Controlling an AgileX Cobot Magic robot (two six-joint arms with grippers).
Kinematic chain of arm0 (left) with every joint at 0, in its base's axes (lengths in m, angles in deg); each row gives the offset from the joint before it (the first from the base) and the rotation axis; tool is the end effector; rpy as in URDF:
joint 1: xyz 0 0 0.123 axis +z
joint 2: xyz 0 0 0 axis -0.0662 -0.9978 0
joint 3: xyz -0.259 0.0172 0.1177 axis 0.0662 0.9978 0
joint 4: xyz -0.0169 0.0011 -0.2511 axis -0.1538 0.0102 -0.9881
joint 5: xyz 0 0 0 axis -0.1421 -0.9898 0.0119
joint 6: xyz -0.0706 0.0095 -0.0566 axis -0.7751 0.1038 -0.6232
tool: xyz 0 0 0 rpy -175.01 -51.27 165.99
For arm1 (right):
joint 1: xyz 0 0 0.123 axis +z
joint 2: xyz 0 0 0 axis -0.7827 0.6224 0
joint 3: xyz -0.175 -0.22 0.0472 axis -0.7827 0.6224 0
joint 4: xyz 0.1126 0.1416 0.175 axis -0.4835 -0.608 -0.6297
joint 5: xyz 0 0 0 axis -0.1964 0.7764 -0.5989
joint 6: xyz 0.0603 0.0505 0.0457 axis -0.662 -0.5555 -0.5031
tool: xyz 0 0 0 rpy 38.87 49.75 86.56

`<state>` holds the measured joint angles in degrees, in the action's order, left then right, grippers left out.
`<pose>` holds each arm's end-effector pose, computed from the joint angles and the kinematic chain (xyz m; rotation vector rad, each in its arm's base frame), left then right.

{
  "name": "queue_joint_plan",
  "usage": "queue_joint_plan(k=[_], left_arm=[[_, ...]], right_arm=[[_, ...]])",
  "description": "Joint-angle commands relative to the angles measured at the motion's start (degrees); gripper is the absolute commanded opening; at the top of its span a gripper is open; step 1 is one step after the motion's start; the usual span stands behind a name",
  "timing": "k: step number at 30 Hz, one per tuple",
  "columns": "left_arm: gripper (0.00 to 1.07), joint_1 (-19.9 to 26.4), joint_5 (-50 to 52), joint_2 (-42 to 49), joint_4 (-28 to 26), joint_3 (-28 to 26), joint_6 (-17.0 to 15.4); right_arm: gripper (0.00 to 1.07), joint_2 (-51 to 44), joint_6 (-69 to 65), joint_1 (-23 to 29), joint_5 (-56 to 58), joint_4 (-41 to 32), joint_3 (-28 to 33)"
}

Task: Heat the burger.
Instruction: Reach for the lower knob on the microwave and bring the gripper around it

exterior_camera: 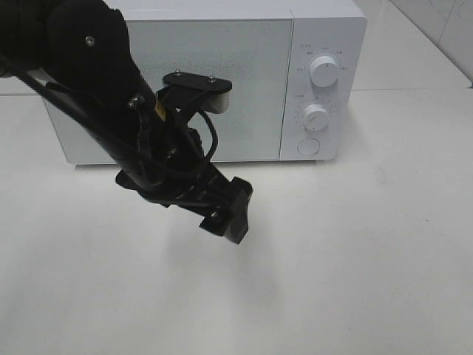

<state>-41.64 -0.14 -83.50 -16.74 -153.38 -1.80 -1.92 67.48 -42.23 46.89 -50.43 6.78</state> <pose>0.2338 -0.2562 0.2067 0.9635 2.7181 -0.4030 -0.0054 -0.0009 0.2803 -0.0866 2.0198 0.1508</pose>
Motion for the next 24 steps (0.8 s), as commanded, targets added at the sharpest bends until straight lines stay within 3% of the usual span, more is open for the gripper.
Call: queue_joint_plan(k=[1, 6, 10, 13, 14, 15, 17, 18, 20, 21, 22, 23, 24], left_arm=[[0.98, -0.23, -6.65, 1.32, 0.69, -0.46, -0.11], [0.98, -0.06, -11.29, 2.64, 1.03, -0.46, -0.52], [0.98, 3.38, -13.18, 4.07, 0.23, -0.46, -0.52], [0.98, 8.08, -16.56, 5.1, -0.52, -0.46, -0.11], [0.98, 11.8, -18.85, 5.84, -0.46, -0.23, 0.69], [0.98, 11.8, -18.85, 5.84, -0.46, -0.23, 0.69], [0.98, 17.36, -20.63, 7.85, -0.63, 1.03, 1.66], [0.98, 17.36, -20.63, 7.85, -0.63, 1.03, 1.66], [0.98, 22.98, -22.4, 11.06, -1.43, 3.09, 2.75], [0.98, 22.98, -22.4, 11.06, -1.43, 3.09, 2.75], [0.98, 26.76, -22.8, 13.92, -2.01, 4.76, 3.78], [0.98, 26.76, -22.8, 13.92, -2.01, 4.76, 3.78], [0.98, 30.94, -22.8, 16.67, -2.29, 6.88, 4.64]], right_arm=[[0.75, -1.55, -0.34, -0.11, -0.34, 0.0, 0.06], [0.75, -1.55, -0.34, -0.11, -0.34, 0.0, 0.06], [0.75, -1.55, -0.34, -0.11, -0.34, 0.0, 0.06], [0.75, -1.55, -0.34, -0.11, -0.34, 0.0, 0.06], [0.75, -1.55, -0.34, -0.11, -0.34, 0.0, 0.06], [0.75, -1.55, -0.34, -0.11, -0.34, 0.0, 0.06], [0.75, -1.55, -0.4, -0.11, -0.34, 0.0, 0.06], [0.75, -1.55, -0.4, -0.11, -0.34, 0.0, 0.06], [0.75, -1.55, -0.4, -0.11, -0.34, 0.0, 0.06], [0.75, -1.55, -0.4, -0.11, -0.34, 0.0, 0.06], [0.75, -1.55, -0.4, -0.11, -0.34, 0.0, 0.06], [0.75, -1.55, -0.4, -0.11, -0.34, 0.0, 0.06], [0.75, -1.55, -0.4, -0.11, -0.34, 0.0, 0.06]])
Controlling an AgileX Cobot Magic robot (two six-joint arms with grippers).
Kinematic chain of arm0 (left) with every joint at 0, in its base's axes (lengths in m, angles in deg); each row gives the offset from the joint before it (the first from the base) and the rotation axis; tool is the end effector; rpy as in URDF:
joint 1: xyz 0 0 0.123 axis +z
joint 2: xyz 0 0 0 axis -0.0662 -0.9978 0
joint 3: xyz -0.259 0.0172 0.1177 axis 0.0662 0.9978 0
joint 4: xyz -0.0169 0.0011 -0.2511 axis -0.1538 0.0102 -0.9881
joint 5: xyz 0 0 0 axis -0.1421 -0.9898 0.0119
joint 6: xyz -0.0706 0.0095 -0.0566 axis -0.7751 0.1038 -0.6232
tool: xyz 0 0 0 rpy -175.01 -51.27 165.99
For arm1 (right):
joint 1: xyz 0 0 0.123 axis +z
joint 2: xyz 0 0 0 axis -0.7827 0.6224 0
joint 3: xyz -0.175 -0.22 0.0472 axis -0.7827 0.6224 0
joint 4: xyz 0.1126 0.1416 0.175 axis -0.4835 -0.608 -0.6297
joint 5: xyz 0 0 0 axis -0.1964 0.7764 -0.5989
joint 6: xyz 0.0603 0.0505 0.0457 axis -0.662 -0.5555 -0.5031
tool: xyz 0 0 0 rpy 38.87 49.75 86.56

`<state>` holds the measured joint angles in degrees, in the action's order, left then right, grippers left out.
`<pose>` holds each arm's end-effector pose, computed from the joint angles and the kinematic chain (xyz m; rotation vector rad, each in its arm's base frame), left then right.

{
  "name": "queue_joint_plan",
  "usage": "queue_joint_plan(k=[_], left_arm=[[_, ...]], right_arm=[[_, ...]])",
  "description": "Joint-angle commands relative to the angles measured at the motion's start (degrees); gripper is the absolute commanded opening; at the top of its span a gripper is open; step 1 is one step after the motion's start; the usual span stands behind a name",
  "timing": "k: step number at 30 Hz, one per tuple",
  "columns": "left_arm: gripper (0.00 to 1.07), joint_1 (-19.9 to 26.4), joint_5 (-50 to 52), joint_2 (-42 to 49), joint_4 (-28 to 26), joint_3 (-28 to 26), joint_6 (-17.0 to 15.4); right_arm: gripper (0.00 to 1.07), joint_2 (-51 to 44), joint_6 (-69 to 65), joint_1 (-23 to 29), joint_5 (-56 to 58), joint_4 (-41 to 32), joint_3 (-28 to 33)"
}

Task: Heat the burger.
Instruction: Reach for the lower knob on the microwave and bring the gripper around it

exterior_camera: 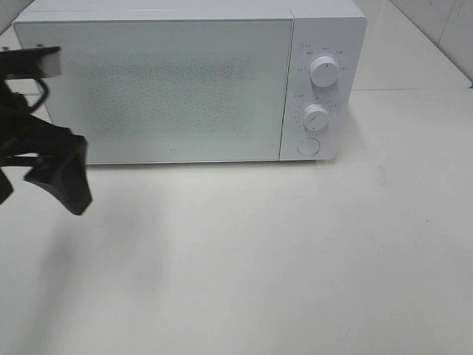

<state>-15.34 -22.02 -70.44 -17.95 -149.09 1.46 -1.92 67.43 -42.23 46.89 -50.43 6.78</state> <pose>0.2542 -0.1085 0.2525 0.4906 3.0209 -0.3493 -0.0054 -0.0009 0.2803 -0.0858 2.0198 0.1514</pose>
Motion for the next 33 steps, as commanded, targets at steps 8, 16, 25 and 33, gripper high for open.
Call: queue_joint_plan(k=[8, 16, 25, 33], left_arm=[[0.98, 17.88, -1.15, 16.1, -1.55, 10.26, 1.38], [0.98, 20.34, -0.92, 28.76, 0.34, 14.67, 1.89], [0.98, 20.34, 2.06, 41.54, 0.34, 22.4, 5.04], [0.98, 20.34, 6.93, 52.88, -0.23, 31.34, 5.21]], right_arm=[[0.75, -1.55, -0.34, -0.11, -0.34, 0.0, 0.06], [0.75, -1.55, -0.34, -0.11, -0.34, 0.0, 0.06], [0.75, -1.55, -0.34, -0.11, -0.34, 0.0, 0.06], [0.75, -1.55, -0.34, -0.11, -0.34, 0.0, 0.06]])
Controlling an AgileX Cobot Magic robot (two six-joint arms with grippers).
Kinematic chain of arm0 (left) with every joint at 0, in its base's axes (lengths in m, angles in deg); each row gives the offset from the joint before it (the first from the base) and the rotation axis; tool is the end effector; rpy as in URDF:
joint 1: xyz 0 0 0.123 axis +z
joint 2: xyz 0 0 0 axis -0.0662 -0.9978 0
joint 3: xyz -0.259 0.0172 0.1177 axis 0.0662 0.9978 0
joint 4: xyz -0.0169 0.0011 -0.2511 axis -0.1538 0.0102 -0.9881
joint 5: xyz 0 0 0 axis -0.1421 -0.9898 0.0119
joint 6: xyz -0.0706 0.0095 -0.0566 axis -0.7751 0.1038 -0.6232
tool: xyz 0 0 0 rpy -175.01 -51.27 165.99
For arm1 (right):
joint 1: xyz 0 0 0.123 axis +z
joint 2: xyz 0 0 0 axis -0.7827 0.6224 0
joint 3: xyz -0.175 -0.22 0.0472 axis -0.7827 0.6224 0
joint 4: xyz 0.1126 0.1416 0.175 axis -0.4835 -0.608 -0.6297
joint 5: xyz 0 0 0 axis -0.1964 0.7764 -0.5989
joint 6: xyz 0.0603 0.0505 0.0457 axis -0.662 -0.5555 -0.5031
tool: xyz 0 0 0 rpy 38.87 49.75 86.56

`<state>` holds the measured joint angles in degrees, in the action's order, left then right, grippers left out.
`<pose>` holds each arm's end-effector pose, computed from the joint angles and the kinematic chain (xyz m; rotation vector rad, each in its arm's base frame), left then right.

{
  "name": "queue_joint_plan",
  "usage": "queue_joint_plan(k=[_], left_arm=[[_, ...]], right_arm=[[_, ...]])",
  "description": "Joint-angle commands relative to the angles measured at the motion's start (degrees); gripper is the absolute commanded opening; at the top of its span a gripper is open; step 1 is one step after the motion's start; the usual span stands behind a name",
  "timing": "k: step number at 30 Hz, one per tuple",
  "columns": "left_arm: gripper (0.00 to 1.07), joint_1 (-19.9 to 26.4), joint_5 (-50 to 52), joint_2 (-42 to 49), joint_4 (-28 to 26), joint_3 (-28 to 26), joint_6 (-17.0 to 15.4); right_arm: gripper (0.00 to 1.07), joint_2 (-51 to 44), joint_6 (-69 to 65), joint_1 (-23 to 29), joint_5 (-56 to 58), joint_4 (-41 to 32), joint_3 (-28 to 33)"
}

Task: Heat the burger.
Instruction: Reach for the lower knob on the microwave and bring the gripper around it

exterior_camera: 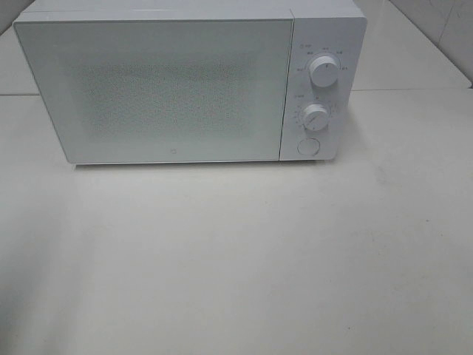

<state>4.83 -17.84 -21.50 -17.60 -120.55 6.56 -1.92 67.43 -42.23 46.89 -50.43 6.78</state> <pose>0.0976 -0.0163 0.2734 0.1172 2.5936 -0.2343 -0.0054 -0.0009 0.2803 -0.0858 2.0198 0.1514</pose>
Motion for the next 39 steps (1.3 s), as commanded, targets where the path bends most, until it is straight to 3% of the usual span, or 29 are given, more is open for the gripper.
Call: queue_joint_plan(k=[1, 12, 22, 30, 39], left_arm=[[0.98, 0.17, 2.64, 6.88, -0.57, 2.69, 0.23], [0.98, 0.11, 0.86, 22.4, 1.83, 3.72, 0.11], [0.98, 0.17, 0.86, 29.91, 0.69, 3.72, 0.17], [0.98, 4.64, 0.86, 34.84, 0.63, 3.72, 0.23], [0.98, 5.27, 0.86, 39.88, 0.11, 3.78, 0.23]], right_arm=[[0.75, -1.55, -0.34, -0.11, -0.34, 0.0, 0.06], [0.75, -1.55, -0.34, -0.11, -0.34, 0.0, 0.06], [0.75, -1.55, -0.34, -0.11, -0.34, 0.0, 0.06], [0.75, -1.55, -0.34, -0.11, -0.34, 0.0, 0.06], [0.75, -1.55, -0.34, -0.11, -0.34, 0.0, 0.06]])
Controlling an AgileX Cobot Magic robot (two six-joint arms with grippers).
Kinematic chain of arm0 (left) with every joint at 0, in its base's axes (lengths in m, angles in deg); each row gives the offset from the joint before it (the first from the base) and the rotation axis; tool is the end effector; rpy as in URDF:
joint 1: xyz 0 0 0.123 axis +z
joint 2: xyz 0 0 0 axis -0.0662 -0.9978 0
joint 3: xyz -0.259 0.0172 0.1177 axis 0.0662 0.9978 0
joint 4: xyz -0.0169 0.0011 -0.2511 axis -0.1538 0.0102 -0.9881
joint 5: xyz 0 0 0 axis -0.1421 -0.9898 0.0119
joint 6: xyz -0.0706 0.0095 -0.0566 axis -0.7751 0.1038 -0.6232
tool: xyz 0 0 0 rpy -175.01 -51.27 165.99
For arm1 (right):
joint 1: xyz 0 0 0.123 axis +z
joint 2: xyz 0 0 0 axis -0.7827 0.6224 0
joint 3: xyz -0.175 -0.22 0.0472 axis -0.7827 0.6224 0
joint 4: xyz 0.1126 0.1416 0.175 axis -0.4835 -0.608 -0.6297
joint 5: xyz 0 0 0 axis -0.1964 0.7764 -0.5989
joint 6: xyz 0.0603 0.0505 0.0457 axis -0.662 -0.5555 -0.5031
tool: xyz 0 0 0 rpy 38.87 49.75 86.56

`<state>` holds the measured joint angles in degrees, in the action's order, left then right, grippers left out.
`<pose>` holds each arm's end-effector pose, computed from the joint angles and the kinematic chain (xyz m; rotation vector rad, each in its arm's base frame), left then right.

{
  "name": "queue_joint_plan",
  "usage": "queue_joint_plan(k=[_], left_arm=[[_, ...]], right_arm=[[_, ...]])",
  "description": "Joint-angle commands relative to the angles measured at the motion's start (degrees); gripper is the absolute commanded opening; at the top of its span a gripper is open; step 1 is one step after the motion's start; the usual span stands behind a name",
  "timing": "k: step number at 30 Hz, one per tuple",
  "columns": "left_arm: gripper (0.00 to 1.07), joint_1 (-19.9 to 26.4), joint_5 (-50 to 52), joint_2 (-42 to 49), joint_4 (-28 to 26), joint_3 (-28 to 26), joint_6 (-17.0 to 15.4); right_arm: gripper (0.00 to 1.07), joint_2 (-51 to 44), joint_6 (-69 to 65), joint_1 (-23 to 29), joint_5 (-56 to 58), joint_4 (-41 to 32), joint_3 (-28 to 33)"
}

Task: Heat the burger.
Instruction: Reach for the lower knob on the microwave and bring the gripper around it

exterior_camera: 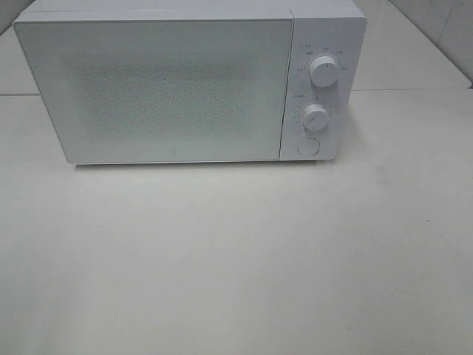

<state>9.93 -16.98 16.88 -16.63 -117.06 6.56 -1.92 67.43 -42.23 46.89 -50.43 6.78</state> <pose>-0.0065 -0.0174 0.2859 0.0715 1.9805 -0.0740 -0.0054 -0.0009 0.2803 -0.0858 2.0198 0.1514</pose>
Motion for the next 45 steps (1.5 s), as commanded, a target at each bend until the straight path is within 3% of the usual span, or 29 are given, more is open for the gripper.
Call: queue_joint_plan(k=[1, 45], left_arm=[[0.98, 0.17, 0.0, 1.49, -0.86, 0.29, 0.23], [0.98, 0.17, 0.0, 1.32, -0.97, 0.29, 0.23]], right_arm=[[0.75, -1.55, -0.34, -0.11, -0.34, 0.0, 0.06], [0.75, -1.55, -0.29, -0.11, -0.46, 0.0, 0.0]])
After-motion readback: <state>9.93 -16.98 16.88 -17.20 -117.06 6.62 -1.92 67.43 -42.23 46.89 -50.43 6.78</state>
